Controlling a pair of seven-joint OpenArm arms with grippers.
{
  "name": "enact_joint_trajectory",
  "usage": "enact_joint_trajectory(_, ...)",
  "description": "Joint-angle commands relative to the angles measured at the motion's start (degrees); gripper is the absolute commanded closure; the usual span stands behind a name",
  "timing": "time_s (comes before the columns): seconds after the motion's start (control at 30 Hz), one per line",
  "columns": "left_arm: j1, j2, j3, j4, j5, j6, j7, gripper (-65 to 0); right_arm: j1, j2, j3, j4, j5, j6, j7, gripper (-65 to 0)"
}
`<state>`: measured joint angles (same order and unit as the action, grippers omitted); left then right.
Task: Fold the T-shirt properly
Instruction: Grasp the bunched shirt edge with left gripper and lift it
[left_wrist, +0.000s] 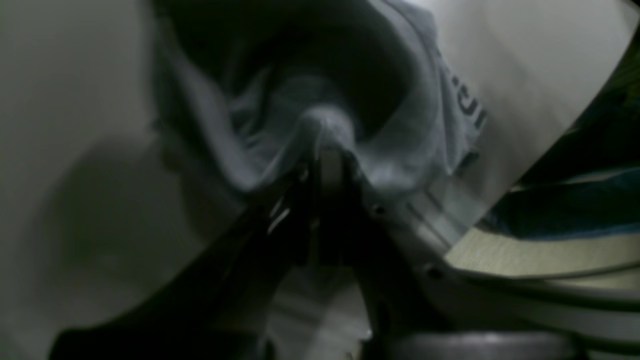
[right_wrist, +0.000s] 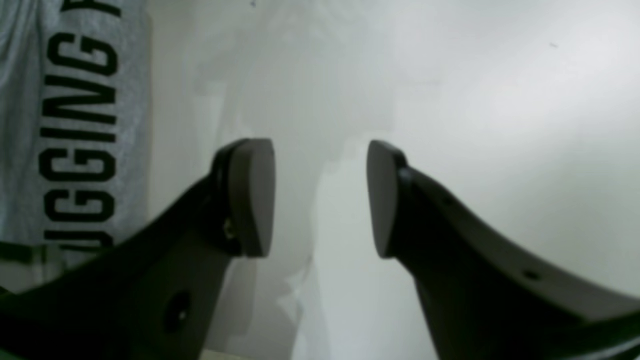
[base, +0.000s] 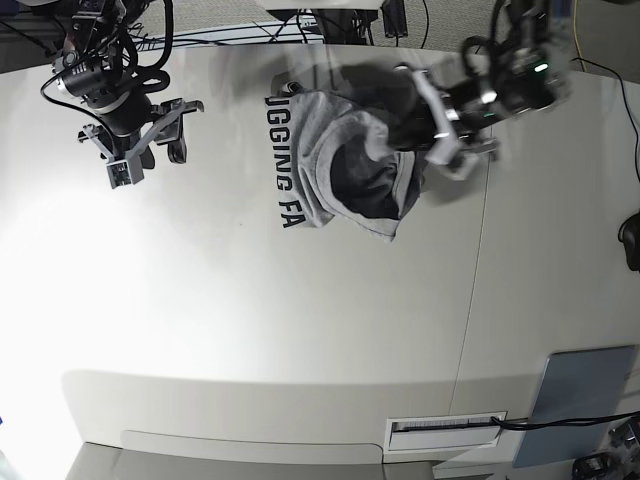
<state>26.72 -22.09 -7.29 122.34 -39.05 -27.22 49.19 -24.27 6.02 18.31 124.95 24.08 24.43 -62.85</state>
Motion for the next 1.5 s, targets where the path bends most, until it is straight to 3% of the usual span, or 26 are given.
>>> enact_joint_trajectory(0.0,1.6,-0.3,-2.2,1.1,-2.9,-1.8,-1.0,-2.2,0.2,0.5,0.2,1.1,0.9,0.0,1.8,-29.6)
enact_joint_trajectory(0.13,7.6,-0.3,-8.0,1.0,-5.1,-5.7,-1.0,-2.2,0.2,0.5,0.2,1.1,0.9,0.0,2.0,-29.6)
enact_joint_trajectory(0.4,14.5,-0.3,-16.8,1.0,-5.1,-5.8,-1.0,-2.2,0.2,0.5,0.2,1.1,0.9,0.0,2.0,-29.6)
enact_joint_trajectory(0.63,17.4,-0.2,-17.3,-0.6,-2.1,-5.7,-0.8,-2.5,0.2,0.5,0.2,1.1,0.9,0.0,2.0,-29.6)
enact_joint_trajectory(0.7,17.0,-0.2,-17.3,-1.2,-2.1,-5.7,-4.6,-7.1,0.2,0.5,0.2,1.1,0.9,0.0,2.0,-29.6)
enact_joint_trajectory(0.8,15.3,-0.1,-17.3,-1.2,-2.1,-5.7,-13.2,-20.9,0.2,0.5,0.2,1.1,0.9,0.0,2.0,-29.6)
enact_joint_trajectory(0.87,12.3,-0.1,-17.3,-1.2,-2.1,-5.6,-14.7,-27.1,0.2,0.5,0.2,1.1,0.9,0.0,2.0,-29.6)
enact_joint_trajectory(1.0,4.7,-0.1,-15.7,-1.5,-2.1,-0.6,-13.7,-27.5,0.2,0.5,0.2,1.1,0.9,0.0,2.0,-29.6)
enact_joint_trajectory(1.07,1.6,-0.1,-13.6,-1.5,-1.9,-0.1,-12.2,-27.5,0.2,0.5,0.2,1.1,0.9,0.0,2.0,-29.6)
enact_joint_trajectory(1.33,-9.8,3.2,1.4,-9.0,9.5,7.8,-11.6,-27.5,0.2,0.5,0.2,1.1,0.9,0.0,1.5,-29.6)
enact_joint_trajectory(1.47,-15.6,5.0,3.3,-17.4,10.4,8.4,-11.6,-27.5,0.2,0.5,0.2,1.1,0.7,0.0,1.3,-29.6)
